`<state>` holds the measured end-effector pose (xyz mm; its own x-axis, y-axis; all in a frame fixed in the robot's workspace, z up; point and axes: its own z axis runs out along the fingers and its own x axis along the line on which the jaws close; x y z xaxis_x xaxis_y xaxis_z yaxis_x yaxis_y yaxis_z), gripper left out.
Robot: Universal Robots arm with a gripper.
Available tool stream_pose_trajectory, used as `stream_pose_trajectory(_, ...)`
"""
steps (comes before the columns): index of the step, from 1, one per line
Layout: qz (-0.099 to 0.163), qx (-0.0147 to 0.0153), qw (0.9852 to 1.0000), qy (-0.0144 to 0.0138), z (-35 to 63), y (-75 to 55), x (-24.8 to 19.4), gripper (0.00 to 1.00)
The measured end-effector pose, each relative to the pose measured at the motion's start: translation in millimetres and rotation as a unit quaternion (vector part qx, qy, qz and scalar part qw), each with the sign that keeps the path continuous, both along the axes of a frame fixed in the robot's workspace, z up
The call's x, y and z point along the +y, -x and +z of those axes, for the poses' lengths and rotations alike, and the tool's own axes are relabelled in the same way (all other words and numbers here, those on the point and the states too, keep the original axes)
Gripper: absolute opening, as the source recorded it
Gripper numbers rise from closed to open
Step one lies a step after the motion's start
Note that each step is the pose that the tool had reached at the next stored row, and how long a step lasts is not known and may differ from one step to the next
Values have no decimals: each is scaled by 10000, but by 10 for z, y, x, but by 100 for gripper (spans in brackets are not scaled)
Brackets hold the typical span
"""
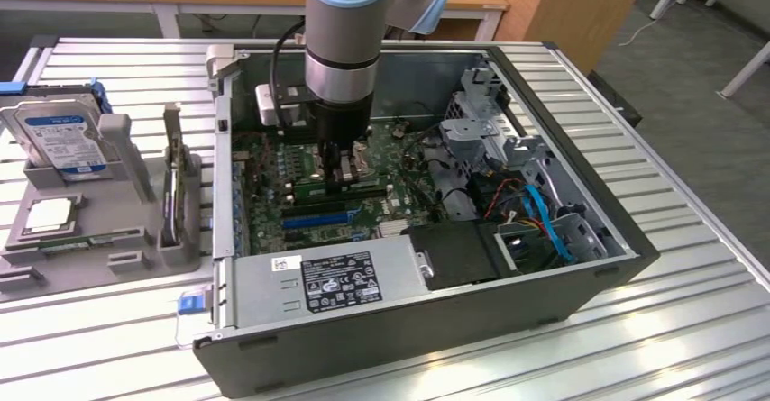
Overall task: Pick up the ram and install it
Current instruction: 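Insert the ram into the slot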
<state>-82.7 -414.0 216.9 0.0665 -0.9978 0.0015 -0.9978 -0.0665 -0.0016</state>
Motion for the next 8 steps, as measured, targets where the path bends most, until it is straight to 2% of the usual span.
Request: stream_pose_trajectory(8,45,0,10000,0,0,0,0,14)
